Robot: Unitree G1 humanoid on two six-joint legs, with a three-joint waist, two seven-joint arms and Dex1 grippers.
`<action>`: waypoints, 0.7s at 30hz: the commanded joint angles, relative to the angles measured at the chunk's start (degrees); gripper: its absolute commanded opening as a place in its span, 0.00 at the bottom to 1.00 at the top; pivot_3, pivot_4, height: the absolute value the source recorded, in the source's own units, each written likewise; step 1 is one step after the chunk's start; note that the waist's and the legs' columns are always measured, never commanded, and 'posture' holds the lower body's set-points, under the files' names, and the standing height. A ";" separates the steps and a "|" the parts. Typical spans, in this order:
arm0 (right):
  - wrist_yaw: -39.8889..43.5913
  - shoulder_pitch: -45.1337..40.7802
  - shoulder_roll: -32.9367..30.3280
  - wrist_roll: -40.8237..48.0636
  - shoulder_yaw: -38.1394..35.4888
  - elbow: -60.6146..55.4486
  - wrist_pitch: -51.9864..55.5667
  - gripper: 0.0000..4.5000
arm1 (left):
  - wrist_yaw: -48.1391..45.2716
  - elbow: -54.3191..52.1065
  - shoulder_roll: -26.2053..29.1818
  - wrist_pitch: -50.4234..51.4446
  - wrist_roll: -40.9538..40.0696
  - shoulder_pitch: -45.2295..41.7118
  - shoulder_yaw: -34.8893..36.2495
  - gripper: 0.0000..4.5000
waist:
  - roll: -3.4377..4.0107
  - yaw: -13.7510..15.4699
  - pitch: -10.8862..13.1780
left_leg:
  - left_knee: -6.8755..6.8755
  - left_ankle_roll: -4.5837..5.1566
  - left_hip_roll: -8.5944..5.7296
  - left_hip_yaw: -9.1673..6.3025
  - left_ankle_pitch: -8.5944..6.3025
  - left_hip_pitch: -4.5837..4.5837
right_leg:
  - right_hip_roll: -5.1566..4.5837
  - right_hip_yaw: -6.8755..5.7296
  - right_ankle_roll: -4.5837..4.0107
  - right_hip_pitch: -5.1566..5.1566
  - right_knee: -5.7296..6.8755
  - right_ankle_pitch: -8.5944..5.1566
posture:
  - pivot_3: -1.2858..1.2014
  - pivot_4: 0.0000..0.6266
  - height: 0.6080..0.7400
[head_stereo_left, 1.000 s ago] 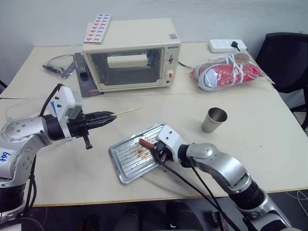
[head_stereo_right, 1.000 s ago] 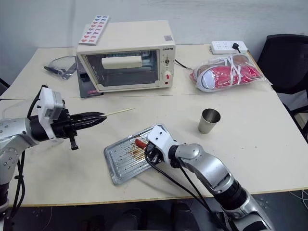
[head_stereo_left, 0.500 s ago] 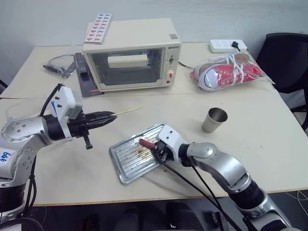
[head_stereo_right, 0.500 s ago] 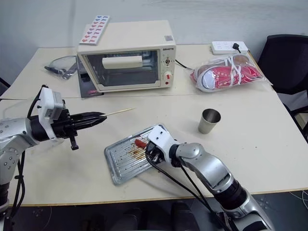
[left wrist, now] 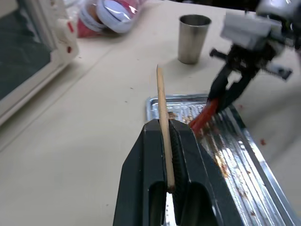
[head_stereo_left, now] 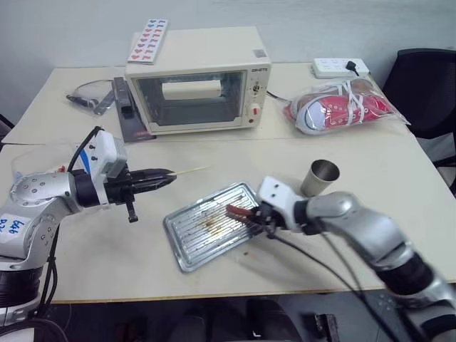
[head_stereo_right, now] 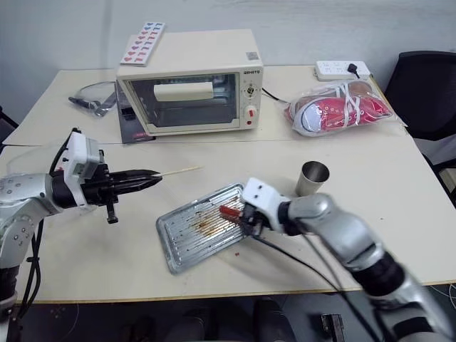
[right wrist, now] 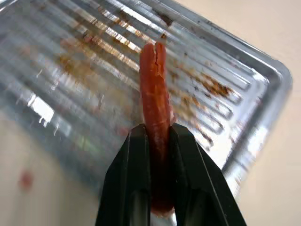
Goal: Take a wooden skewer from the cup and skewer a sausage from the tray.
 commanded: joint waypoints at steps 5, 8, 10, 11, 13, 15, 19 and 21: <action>20.30 -7.38 -10.67 14.08 -11.80 0.32 1.48 0.06 | -12.42 -0.21 4.03 0.43 -1.91 -4.73 -3.75 0.00 | 0.04 -0.26 0.10 | 0.00 -0.01 0.08 0.05 -0.01 0.00 | 0.05 0.04 0.00 -0.02 0.01 0.00 | 0.52 0.24 1.00; 18.63 -9.41 -8.92 17.25 -12.70 0.35 5.44 0.06 | -12.98 -0.92 2.90 0.67 -2.01 -5.87 -4.89 0.00 | 0.03 -0.06 0.10 | 0.00 0.00 0.11 0.03 -0.02 0.03 | 0.05 0.03 0.00 0.01 0.02 0.00 | 0.52 0.24 1.00; 16.96 -10.65 -7.54 18.38 -12.96 0.46 7.41 0.06 | -12.46 -1.59 1.81 0.82 -2.14 -6.52 -5.38 0.00 | 0.03 0.04 0.10 | 0.03 0.00 0.11 0.03 -0.02 0.02 | 0.04 0.03 0.00 0.02 0.02 0.00 | 0.52 0.24 1.00; 16.44 -11.02 -7.17 18.67 -12.98 0.42 7.95 0.06 | -12.09 -2.03 1.25 0.89 -2.21 -6.77 -5.49 0.00 | 0.02 0.06 0.10 | 0.04 0.00 0.10 0.03 -0.02 0.01 | 0.03 0.04 0.00 0.02 0.03 0.00 | 0.52 0.24 1.00; 15.77 -11.40 -6.76 18.94 -12.99 0.15 8.52 0.06 | -11.56 -2.54 0.23 0.88 -2.08 -7.26 -5.57 0.00 | 0.02 0.09 0.10 | 0.07 0.00 0.08 0.04 -0.02 -0.03 | 0.03 0.04 0.00 -0.01 0.05 0.00 | 0.52 0.24 1.00; 15.19 -11.48 -6.57 19.10 -12.89 -0.13 8.80 0.06 | -11.30 -2.60 -0.37 1.01 -1.81 -7.83 -5.54 0.00 | 0.02 0.14 0.10 | 0.07 0.00 0.09 0.03 -0.02 -0.03 | 0.03 0.03 0.00 -0.01 0.06 0.00 | 0.52 0.24 1.00; 14.21 -11.29 -6.33 19.18 -12.67 -0.36 8.65 0.06 | -11.15 -2.14 -0.79 1.13 -1.54 -9.08 -5.44 0.00 | 0.02 0.16 0.10 | 0.09 0.00 0.08 0.04 -0.02 -0.03 | 0.03 0.03 0.00 -0.01 0.06 0.00 | 0.52 0.24 1.00; 13.90 -10.90 -6.38 18.86 -12.60 -0.14 8.23 0.06 | -11.27 -1.92 -0.65 1.19 -1.41 -9.55 -5.34 0.00 | 0.02 0.16 0.10 | 0.09 0.00 0.08 0.04 -0.02 -0.03 | 0.03 0.03 0.00 -0.01 0.06 0.00 | 0.52 0.24 1.00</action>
